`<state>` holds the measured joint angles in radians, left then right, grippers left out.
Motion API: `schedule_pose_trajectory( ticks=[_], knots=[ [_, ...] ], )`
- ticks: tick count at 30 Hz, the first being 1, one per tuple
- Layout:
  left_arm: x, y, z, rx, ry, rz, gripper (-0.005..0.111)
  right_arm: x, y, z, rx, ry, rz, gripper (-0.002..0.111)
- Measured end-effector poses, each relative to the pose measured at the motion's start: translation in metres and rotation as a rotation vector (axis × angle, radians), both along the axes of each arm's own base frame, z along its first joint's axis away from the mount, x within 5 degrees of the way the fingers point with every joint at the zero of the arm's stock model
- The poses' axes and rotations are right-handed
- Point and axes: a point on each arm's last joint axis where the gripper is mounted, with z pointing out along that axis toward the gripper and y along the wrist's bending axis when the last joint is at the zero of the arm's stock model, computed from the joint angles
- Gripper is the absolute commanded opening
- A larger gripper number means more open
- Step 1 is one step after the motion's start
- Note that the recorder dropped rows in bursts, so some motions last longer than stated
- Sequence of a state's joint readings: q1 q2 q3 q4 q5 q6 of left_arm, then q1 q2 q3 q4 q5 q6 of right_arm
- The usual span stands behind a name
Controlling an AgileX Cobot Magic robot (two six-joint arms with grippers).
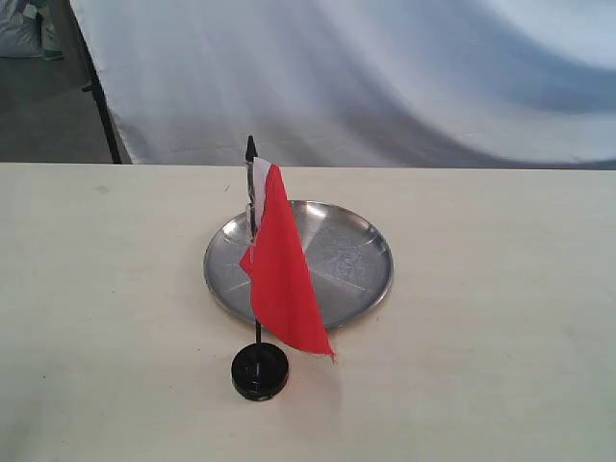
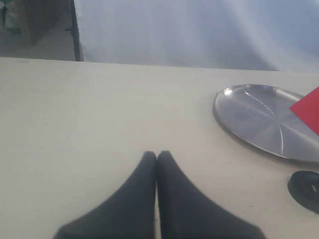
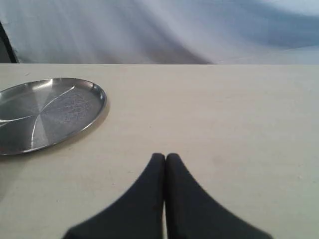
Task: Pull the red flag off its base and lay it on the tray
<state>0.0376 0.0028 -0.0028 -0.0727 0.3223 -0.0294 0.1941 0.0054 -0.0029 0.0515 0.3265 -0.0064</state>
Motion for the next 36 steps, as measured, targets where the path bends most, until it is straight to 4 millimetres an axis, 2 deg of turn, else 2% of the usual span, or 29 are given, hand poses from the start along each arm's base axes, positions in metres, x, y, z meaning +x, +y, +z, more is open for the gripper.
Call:
schedule_pose_trajectory(
  ticks=[16, 19, 21, 28, 29, 31, 32, 33, 34, 35, 36],
  knots=[
    [0.0, 0.0, 0.0, 0.0, 0.0, 0.0, 0.0, 0.0, 0.0, 0.0, 0.0, -0.002, 0.0, 0.0],
    [0.0, 0.0, 0.0, 0.0, 0.0, 0.0, 0.0, 0.001, 0.0, 0.004, 0.009, -0.044, -0.002, 0.0],
    [0.0, 0.0, 0.0, 0.0, 0.0, 0.0, 0.0, 0.002, 0.0, 0.012, 0.075, -0.117, -0.01, 0.0],
    [0.0, 0.0, 0.0, 0.0, 0.0, 0.0, 0.0, 0.001, -0.009, 0.046, 0.791, -0.362, -0.085, 0.0],
    [0.0, 0.0, 0.0, 0.0, 0.0, 0.0, 0.0, 0.0, -0.01, 0.05, 0.846, -0.41, -0.078, 0.0],
    [0.0, 0.0, 0.0, 0.0, 0.0, 0.0, 0.0, -0.005, -0.006, 0.065, 0.833, -0.461, 0.012, 0.0],
    [0.0, 0.0, 0.0, 0.0, 0.0, 0.0, 0.0, -0.012, -0.002, 0.087, 0.786, -0.525, 0.107, 0.0],
    [0.0, 0.0, 0.0, 0.0, 0.0, 0.0, 0.0, -0.015, 0.0, 0.098, 0.767, -0.545, 0.144, 0.0],
    [0.0, 0.0, 0.0, 0.0, 0.0, 0.0, 0.0, -0.019, 0.006, 0.126, 0.723, -0.569, 0.229, 0.0],
    [0.0, 0.0, 0.0, 0.0, 0.0, 0.0, 0.0, -0.019, 0.008, 0.138, 0.686, -0.576, 0.263, 0.0],
    [0.0, 0.0, 0.0, 0.0, 0.0, 0.0, 0.0, -0.012, 0.017, 0.156, 0.636, -0.531, 0.331, 0.0]
  ],
)
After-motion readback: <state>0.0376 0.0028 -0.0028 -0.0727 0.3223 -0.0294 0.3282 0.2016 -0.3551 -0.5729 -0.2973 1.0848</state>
